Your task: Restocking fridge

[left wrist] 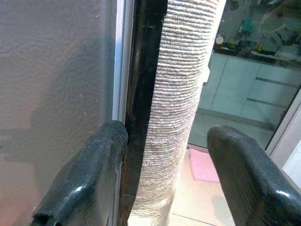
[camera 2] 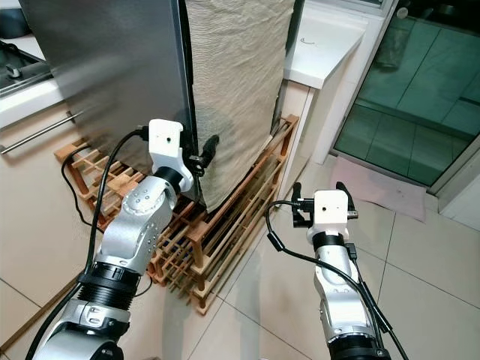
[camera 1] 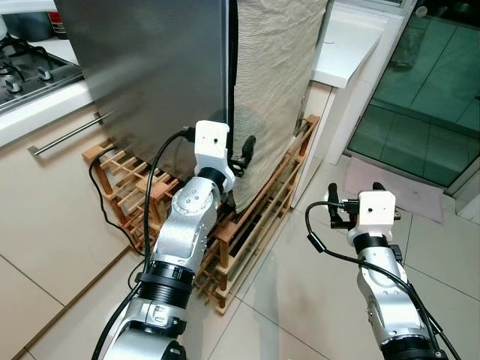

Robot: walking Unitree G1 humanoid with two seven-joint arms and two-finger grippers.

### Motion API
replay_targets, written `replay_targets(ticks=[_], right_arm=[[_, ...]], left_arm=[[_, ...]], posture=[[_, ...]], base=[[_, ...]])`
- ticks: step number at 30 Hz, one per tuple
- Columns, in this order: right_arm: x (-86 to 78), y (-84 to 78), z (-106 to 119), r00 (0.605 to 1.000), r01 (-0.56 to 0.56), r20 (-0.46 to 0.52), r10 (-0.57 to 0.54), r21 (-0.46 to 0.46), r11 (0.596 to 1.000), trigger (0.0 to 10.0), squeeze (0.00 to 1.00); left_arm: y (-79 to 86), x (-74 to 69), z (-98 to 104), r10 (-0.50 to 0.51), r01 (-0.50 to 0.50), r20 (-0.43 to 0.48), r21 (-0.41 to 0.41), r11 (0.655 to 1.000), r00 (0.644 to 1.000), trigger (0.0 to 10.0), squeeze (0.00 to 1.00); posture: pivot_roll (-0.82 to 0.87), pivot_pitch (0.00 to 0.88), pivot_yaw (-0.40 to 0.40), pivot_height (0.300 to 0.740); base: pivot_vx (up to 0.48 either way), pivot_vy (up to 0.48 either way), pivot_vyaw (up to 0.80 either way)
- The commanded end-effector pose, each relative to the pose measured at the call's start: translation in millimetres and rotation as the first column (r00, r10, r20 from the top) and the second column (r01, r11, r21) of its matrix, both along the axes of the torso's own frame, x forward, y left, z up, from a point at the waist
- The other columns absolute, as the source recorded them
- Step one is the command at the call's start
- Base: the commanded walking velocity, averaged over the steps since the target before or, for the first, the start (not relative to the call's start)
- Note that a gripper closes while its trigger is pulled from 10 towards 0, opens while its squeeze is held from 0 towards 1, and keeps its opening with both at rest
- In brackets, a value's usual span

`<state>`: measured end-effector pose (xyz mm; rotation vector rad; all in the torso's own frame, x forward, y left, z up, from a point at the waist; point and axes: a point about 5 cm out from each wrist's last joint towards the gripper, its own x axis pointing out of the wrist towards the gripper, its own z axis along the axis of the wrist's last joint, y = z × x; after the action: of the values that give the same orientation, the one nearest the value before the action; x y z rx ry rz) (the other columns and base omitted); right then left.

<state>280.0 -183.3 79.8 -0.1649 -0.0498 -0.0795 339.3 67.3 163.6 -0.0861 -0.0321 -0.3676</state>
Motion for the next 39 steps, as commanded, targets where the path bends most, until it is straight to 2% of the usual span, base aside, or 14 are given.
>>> replay_targets(ticks=[1, 12, 19, 20, 21, 23, 24, 25, 26, 27, 29, 35, 38, 39], right_arm=[[-1.9, -2.2, 0, 1.0, 0.005, -0.002, -0.005, -0.008, 1.0, 10.0, 0.0], [-0.6, -0.2, 0, 1.0, 0.001, -0.008, -0.001, -0.003, 1.0, 10.0, 0.0], [-11.3, -9.8, -33, 0.987, -0.022, -0.16, 0.02, -0.011, 1.0, 10.0, 0.0], [-17.0, -15.7, -47, 0.973, -0.019, -0.231, 0.013, -0.022, 1.0, 10.0, 0.0], [-17.0, -15.7, -47, 0.973, -0.019, -0.231, 0.013, -0.022, 1.0, 10.0, 0.0], [-26.0, -25.3, -64, 0.948, 0.004, -0.318, -0.011, -0.022, 1.0, 10.0, 0.0], [-26.0, -25.3, -64, 0.948, 0.004, -0.318, -0.011, -0.022, 1.0, 10.0, 0.0], [-27.5, -27.0, -67, 0.942, 0.009, -0.337, -0.015, -0.019, 1.0, 10.0, 0.0], [-27.4, -24.1, -70, 0.93, -0.018, -0.367, 0.014, -0.007, 1.0, 10.0, 0.0], [-27.4, -24.1, -70, 0.93, -0.018, -0.367, 0.014, -0.007, 1.0, 10.0, 0.0], [-24.3, -12.4, -73, 0.914, -0.098, -0.395, 0.092, 0.005, 0.995, 10.0, 0.0], [-19.4, -1.7, -72, 0.911, -0.152, -0.386, 0.145, 0.012, 0.988, 10.0, 0.0], [-17.1, 3.7, -72, 0.906, -0.177, -0.387, 0.172, 0.024, 0.984, 10.0, 0.0], [-17.1, 3.7, -72, 0.906, -0.177, -0.387, 0.172, 0.024, 0.984, 10.0, 0.0]], left_arm=[[-12.7, -1.1, 8, -0.048, 0.048, 0.024, 0.004, 0.999, 0.999, 10.0, 0.0], [-46.7, 11.2, 8, -0.117, 0.117, -0.001, 0.058, 0.991, 0.993, 10.0, 0.0], [-75.3, 7.5, 23, -0.269, 0.268, 0.025, 0.036, 0.963, 0.963, 10.0, 0.0], [-82.7, 4.1, 31, -0.328, 0.328, 0.055, 0.02, 0.945, 0.943, 10.0, 0.0], [-82.7, 4.1, 31, -0.328, 0.328, 0.055, 0.02, 0.945, 0.943, 10.0, 0.0], [-93.3, -4.6, 47, -0.45, 0.456, 0.128, -0.019, 0.89, 0.884, 10.0, 0.0], [-93.3, -4.6, 47, -0.45, 0.456, 0.128, -0.019, 0.89, 0.884, 10.0, 0.0], [-95.8, -8.2, 52, -0.492, 0.502, 0.154, -0.03, 0.864, 0.857, 10.0, 0.0], [-97.7, -12.4, 56, -0.541, 0.554, 0.174, -0.04, 0.831, 0.823, 10.0, 0.0], [-97.7, -12.4, 56, -0.541, 0.554, 0.174, -0.04, 0.831, 0.823, 10.0, 0.0], [-100.1, -20.0, 60, -0.62, 0.637, 0.19, -0.041, 0.77, 0.761, 10.0, 0.0], [-96.6, -23.9, 63, -0.659, 0.68, 0.201, -0.06, 0.73, 0.725, 10.0, 0.0], [-83.1, -27.6, 68, -0.686, 0.716, 0.214, -0.134, 0.685, 0.696, 10.0, 0.0], [-83.1, -27.6, 68, -0.686, 0.716, 0.214, -0.134, 0.685, 0.696, 10.0, 0.0]], posture=[[-0.11, 0.0, -0.039, 0.74], [-0.12, 0.0, -0.034, 0.74], [-0.13, 0.0, -0.03, 0.74], [-0.13, 0.0, -0.03, 0.74], [-0.13, 0.0, -0.03, 0.74], [-0.13, 0.0, -0.029, 0.74], [-0.13, 0.0, -0.029, 0.74], [-0.13, 0.0, -0.029, 0.74], [-0.13, 0.0, -0.029, 0.74], [-0.13, 0.0, -0.029, 0.74], [-0.12, 0.0, -0.033, 0.74], [-0.11, 0.0, -0.037, 0.74], [-0.1, 0.0, -0.04, 0.74], [-0.1, 0.0, -0.04, 0.74]], base=[[0.0, 0.0, 0.0], [0.0, 0.0, 0.0], [0.0, 0.0, 0.0], [0.0, 0.0, 0.0], [0.0, 0.0, 0.0], [0.0, 0.0, 0.0], [0.0, 0.0, 0.0], [0.0, 0.0, 0.0], [0.0, 0.0, 0.0], [0.0, 0.0, 0.0], [0.0, 0.0, 0.0], [0.0, 0.0, 0.0], [0.0, 0.0, 0.0], [0.0, 0.0, 0.0]])
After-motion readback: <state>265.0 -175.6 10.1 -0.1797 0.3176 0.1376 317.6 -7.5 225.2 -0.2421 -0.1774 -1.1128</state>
